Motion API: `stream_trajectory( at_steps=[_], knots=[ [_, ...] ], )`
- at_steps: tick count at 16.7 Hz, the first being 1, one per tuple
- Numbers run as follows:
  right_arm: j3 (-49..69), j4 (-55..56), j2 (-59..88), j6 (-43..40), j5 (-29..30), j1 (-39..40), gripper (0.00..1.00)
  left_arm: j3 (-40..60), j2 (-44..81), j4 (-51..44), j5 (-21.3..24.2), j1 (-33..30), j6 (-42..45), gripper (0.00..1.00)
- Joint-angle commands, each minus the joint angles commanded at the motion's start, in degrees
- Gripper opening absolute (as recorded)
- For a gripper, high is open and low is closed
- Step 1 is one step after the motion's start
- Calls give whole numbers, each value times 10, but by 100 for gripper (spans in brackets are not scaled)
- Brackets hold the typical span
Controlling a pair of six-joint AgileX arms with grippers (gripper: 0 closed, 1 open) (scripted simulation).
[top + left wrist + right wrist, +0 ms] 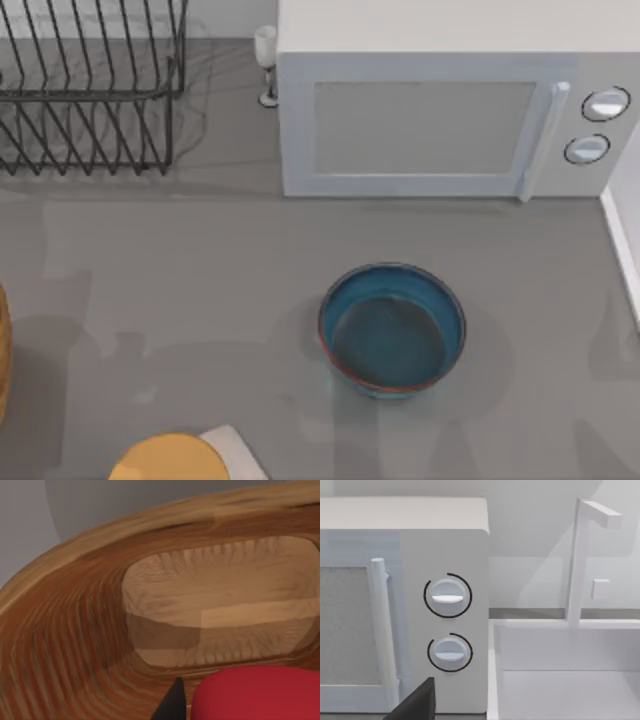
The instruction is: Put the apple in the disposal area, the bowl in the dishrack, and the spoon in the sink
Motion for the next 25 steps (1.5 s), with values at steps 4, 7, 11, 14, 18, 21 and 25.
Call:
stream_trajectory(
  at_steps=[4,7,11,14,18,21,25],
  knots=[
    [0,0,0,0,0,0,100,0,0,0,0,0,0,75],
    [0,0,0,0,0,0,100,0,0,0,0,0,0,98],
    [0,0,0,0,0,0,100,0,0,0,0,0,0,100],
    [0,0,0,0,0,0,100,0,0,0,0,0,0,100],
    [0,0,0,0,0,0,100,-6,-6,6,0,-2,-4,100],
    [0,0,0,0,0,0,100,-45,-54,51,0,-11,-48,100],
    [0,0,0,0,0,0,100,-130,-176,145,-1,-27,-185,100]
  ],
)
